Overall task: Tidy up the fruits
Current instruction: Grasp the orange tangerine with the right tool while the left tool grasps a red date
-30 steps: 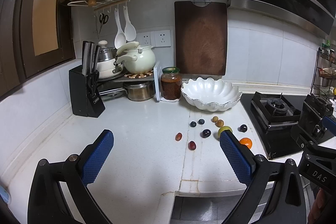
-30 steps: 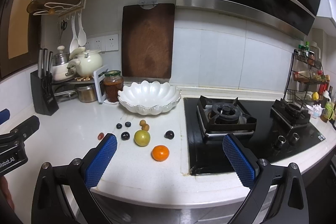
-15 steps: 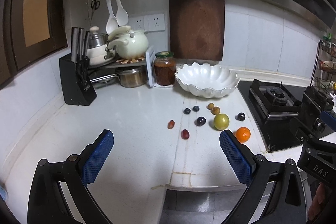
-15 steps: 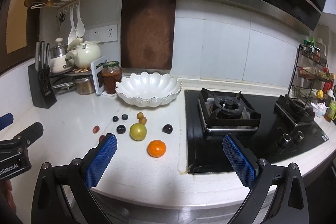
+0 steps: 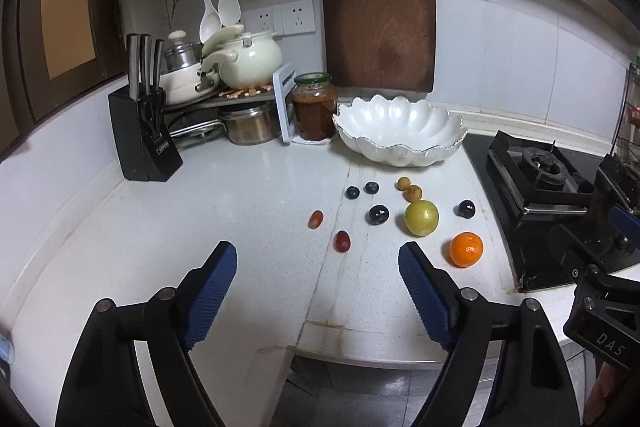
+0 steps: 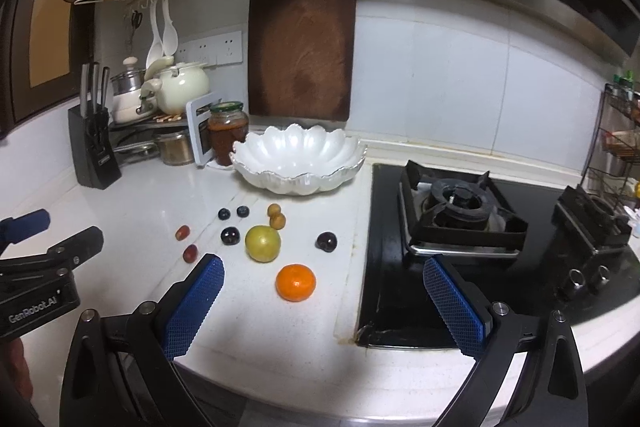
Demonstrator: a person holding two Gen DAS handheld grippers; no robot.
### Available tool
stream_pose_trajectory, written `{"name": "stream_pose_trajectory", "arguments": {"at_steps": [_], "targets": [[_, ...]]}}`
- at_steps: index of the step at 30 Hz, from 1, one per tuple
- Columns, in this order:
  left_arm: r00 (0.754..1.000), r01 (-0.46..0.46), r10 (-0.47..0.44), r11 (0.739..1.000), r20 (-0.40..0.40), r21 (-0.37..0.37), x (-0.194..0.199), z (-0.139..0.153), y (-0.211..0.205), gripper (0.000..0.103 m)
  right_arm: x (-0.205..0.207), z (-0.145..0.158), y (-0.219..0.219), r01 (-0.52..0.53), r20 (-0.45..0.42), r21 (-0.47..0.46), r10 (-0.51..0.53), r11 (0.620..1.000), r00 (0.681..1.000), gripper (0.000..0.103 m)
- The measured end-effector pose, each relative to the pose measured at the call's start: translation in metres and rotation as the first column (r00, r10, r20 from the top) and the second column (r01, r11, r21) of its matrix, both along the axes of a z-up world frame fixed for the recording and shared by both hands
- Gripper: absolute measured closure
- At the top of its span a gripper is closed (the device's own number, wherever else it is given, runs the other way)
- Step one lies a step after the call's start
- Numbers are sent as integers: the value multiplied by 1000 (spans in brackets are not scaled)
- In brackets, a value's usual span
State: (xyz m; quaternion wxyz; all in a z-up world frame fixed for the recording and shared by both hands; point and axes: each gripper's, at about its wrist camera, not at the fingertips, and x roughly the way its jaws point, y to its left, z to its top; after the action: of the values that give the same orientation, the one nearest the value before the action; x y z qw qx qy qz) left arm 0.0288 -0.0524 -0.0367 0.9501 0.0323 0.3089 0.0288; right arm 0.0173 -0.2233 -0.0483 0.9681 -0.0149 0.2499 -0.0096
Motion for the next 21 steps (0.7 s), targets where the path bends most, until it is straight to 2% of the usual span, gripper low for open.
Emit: {"name": "stream_pose_trajectory", "arguments": {"at_steps": [6,14,18,21], "targets": [[998,33,-33,999,-50,1,23,-13,-5,22,17,-14,-2,-18,-40,11,19,1000,999,6],[990,104,-102,994,-96,15,65,-32,-2,33,55,-40,7,3,-137,14,-1,1000,991,13],[984,134,-131,991,-117,18,85,-44,-3,36,73,-54,15,-17,-196,17,20,1000,980,20],[980,145,-142,989,-143,15,99,-57,-3,42,83,-63,18,-16,-222,26,21,1000,975,22]]}}
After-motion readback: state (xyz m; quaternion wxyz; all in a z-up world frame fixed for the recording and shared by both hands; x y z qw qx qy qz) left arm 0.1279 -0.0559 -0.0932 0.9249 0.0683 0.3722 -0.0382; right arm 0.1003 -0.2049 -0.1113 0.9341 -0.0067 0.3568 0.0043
